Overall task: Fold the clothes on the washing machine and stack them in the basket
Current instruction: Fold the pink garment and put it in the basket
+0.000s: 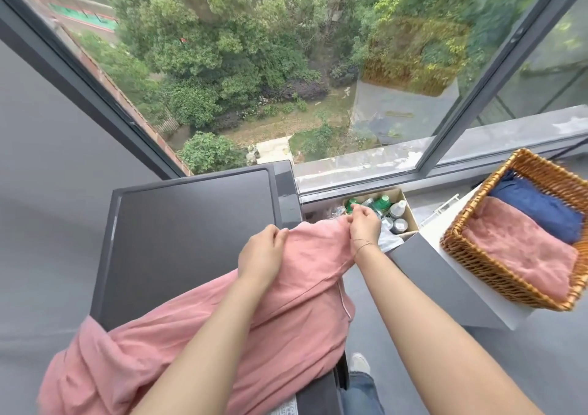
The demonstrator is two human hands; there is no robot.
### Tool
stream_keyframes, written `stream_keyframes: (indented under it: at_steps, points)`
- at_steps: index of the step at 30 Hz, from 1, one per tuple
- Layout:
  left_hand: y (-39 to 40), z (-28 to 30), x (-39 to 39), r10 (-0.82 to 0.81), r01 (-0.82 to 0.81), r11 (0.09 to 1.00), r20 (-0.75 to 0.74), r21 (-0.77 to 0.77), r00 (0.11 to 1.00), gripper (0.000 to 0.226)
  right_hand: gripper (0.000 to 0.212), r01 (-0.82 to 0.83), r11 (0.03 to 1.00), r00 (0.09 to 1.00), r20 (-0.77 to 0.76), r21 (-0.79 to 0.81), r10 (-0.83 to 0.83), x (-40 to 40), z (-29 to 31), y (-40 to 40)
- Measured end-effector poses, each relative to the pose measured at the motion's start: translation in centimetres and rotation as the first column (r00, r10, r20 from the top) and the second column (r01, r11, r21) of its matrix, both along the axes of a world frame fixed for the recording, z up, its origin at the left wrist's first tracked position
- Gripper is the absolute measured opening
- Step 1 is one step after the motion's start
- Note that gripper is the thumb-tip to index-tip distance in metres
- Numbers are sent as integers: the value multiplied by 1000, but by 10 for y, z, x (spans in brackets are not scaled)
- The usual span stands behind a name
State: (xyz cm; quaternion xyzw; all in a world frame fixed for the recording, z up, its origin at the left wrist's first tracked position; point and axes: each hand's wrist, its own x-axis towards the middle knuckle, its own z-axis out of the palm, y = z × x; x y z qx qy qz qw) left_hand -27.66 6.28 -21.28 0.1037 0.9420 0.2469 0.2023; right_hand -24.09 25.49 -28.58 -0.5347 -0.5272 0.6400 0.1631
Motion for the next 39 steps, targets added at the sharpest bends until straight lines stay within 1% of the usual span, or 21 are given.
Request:
stream_keyframes:
  at_steps: [1, 3, 6, 8, 10, 12, 14, 16, 18, 20, 23, 25, 27, 30, 32, 34, 35, 36, 37, 38, 39]
  points:
    - [0, 0, 0, 2, -2, 1000, 5, -8, 1000, 33, 18, -21, 996, 999, -38, -87, 18, 0, 2, 0]
    - [-2, 2, 0, -19, 19, 999, 5, -27, 1000, 31, 17, -108, 984, 992, -74, -143, 98, 3, 1, -2]
    - [-3, 7, 3, -84, 84, 993, 10, -86, 996, 32, 22, -259, 965, 965, -45, -45, 257, 12, -6, -12]
    - [-2, 7, 4, -125, 130, 987, 52, -91, 991, 32, 17, -293, 955, 956, -29, -39, 292, 18, -11, -22]
    - [-6, 6, 4, -107, 109, 994, 85, -25, 991, 28, 24, -303, 950, 953, -27, -71, 302, 22, -11, -30]
    - [-9, 6, 7, -27, 20, 996, 85, 82, 996, 22, 32, -296, 950, 953, -96, -105, 286, 25, -7, -32]
    - [-7, 4, 9, 34, -41, 994, 66, 105, 997, 18, 38, -252, 963, 964, -116, -94, 241, 25, -6, -26]
    - [-12, 5, 16, 35, -35, 999, -16, 20, 999, 26, 44, -260, 962, 966, 28, 79, 258, 31, 0, -18]
    - [-28, 9, 23, 32, -36, 998, -113, -41, 993, 33, 43, -338, 888, 938, 189, 311, 291, 37, 11, -17]
    - [-57, 18, 27, 75, -76, 997, -134, -2, 988, 29, 34, -407, 799, 913, 173, 442, 369, 44, 37, -35]
    - [-106, 31, 32, 199, -173, 971, -154, 167, 968, 12, 27, -493, 633, 829, 101, 597, 550, 57, 74, -80]
    - [-143, 39, 37, 278, -230, 936, -159, 268, 947, 15, 30, -536, 525, 758, 104, 661, 644, 65, 89, -117]
    - [-178, 42, 41, 355, -303, 897, -118, 320, 927, 15, 30, -613, 475, 683, 120, 631, 721, 72, 95, -150]
    - [-243, 52, 43, 473, -419, 825, -59, 380, 879, 14, 33, -712, 434, 592, 142, 552, 793, 80, 101, -207]
    - [-278, 55, 40, 571, -515, 768, -44, 382, 820, 14, 36, -738, 414, 568, 158, 533, 808, 83, 102, -234]
    - [-314, 49, 42, 655, -614, 708, -1, 349, 756, 10, 35, -741, 426, 569, 148, 520, 809, 87, 104, -262]
    - [-325, 39, 43, 680, -651, 674, 51, 348, 731, 7, 35, -743, 440, 570, 132, 505, 811, 89, 102, -270]
    - [-340, 29, 47, 694, -686, 616, 144, 387, 705, 8, 35, -752, 447, 564, 120, 484, 817, 94, 98, -285]
    - [-355, 19, 50, 681, -718, 542, 272, 436, 680, 19, 36, -761, 462, 558, 98, 456, 824, 99, 94, -302]
    - [-367, 1, 50, 647, -759, 469, 408, 453, 644, 40, 36, -771, 484, 560, 79, 414, 824, 105, 87, -314]
    - [-377, -18, 49, 610, -795, 429, 512, 429, 605, 63, 38, -779, 510, 565, 58, 365, 823, 111, 80, -324]
